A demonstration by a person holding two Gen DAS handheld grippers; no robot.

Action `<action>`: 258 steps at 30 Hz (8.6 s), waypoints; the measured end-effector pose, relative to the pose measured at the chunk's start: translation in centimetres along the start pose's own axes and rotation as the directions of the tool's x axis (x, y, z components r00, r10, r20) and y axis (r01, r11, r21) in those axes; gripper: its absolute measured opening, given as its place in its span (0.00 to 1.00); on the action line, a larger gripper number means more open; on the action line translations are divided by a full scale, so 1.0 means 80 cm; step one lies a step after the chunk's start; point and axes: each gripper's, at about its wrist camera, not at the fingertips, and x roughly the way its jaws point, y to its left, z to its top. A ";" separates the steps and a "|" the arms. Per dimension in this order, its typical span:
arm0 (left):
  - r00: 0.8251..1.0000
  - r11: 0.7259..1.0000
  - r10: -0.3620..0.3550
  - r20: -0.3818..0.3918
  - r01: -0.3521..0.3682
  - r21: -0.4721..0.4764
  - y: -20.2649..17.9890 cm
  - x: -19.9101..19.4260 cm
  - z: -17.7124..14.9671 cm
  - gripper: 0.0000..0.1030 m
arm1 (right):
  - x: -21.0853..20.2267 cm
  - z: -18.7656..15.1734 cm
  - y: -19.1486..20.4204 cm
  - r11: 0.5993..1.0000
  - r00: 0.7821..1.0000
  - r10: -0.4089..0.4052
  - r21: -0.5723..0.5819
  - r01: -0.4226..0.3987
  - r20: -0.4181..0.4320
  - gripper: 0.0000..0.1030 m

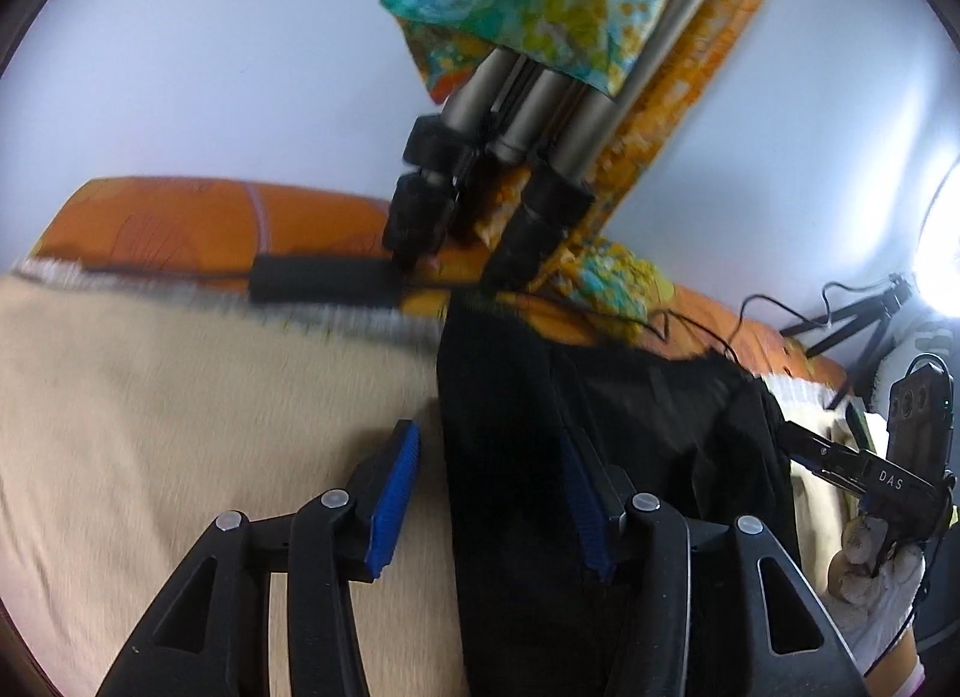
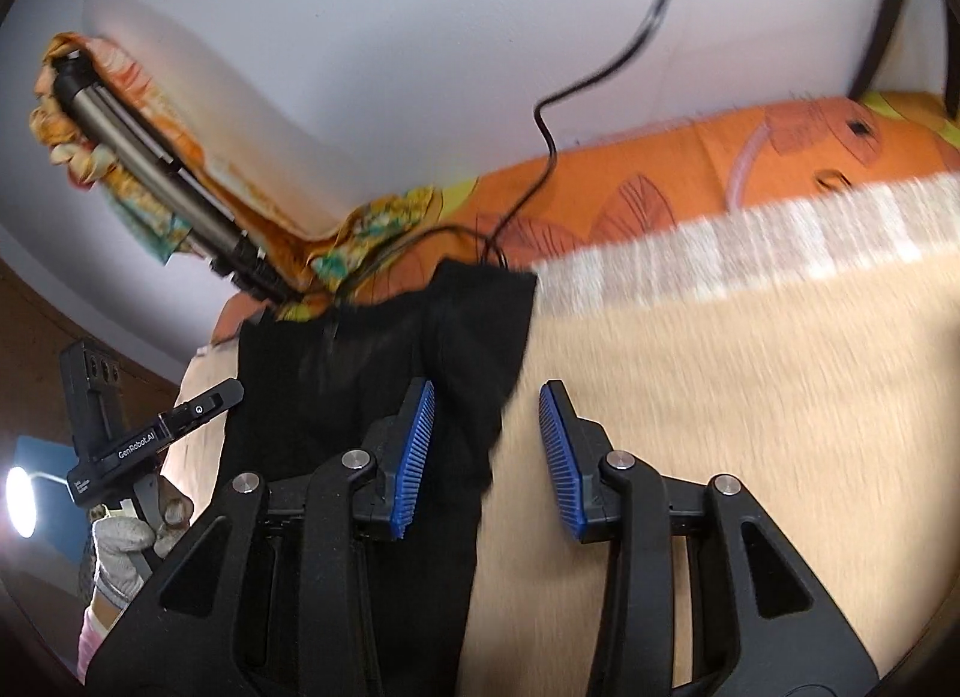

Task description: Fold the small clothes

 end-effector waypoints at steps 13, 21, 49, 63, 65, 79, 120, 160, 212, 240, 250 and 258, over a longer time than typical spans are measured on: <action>0.999 0.999 -0.034 0.008 0.033 0.043 -0.002 0.024 0.014 0.02 | 0.036 0.023 0.025 0.995 0.999 -0.025 -0.097 0.023 -0.021 0.08; 0.996 0.994 -0.084 0.032 0.082 0.067 -0.007 -0.020 0.003 0.00 | -0.004 0.020 0.045 0.990 0.998 0.001 -0.139 0.007 0.061 0.06; 0.990 0.940 -0.133 0.048 0.111 0.324 -0.093 -0.243 -0.234 0.00 | -0.206 -0.236 0.125 0.922 1.000 0.021 -0.387 -0.017 0.005 0.06; 0.997 0.923 -0.047 0.066 0.018 0.385 -0.050 -0.278 -0.338 0.01 | -0.248 -0.341 0.133 0.834 0.989 -0.083 -0.534 0.137 0.123 0.06; 0.997 0.928 -0.044 0.060 0.018 0.372 -0.037 -0.289 -0.350 0.02 | -0.255 -0.354 0.125 0.829 0.988 -0.100 -0.539 0.148 0.117 0.06; 0.962 0.961 -0.271 -0.036 0.269 -0.064 0.031 -0.297 -0.353 0.43 | -0.261 -0.367 0.075 0.988 1.000 0.007 -0.153 -0.011 -0.031 0.53; 0.977 0.973 -0.213 -0.009 0.211 -0.097 0.028 -0.228 -0.234 0.44 | -0.206 -0.228 0.037 0.987 0.987 0.159 -0.002 -0.159 -0.014 0.44; 0.972 0.970 -0.235 0.003 0.235 -0.067 -0.011 -0.161 -0.201 0.29 | -0.090 -0.184 0.081 0.976 0.995 0.049 -0.209 -0.066 -0.087 0.08; 0.998 0.999 -0.042 -0.051 0.043 0.026 -0.028 -0.140 -0.186 0.01 | -0.153 -0.309 0.011 0.924 0.968 0.222 0.343 -0.170 -0.120 0.10; 0.981 0.953 -0.155 0.117 0.117 0.280 -0.236 -0.224 -0.163 0.00 | -0.333 -0.250 0.053 0.977 0.980 -0.199 -0.077 0.200 0.011 0.08; 0.970 0.916 -0.221 0.104 0.169 0.364 -0.364 -0.177 -0.140 0.00 | -0.399 -0.215 -0.018 0.945 0.944 -0.317 -0.059 0.323 0.089 0.08; 0.951 0.889 -0.282 0.124 0.211 0.406 -0.475 -0.133 -0.108 0.00 | -0.437 -0.171 -0.083 0.897 0.891 -0.426 -0.055 0.438 0.153 0.08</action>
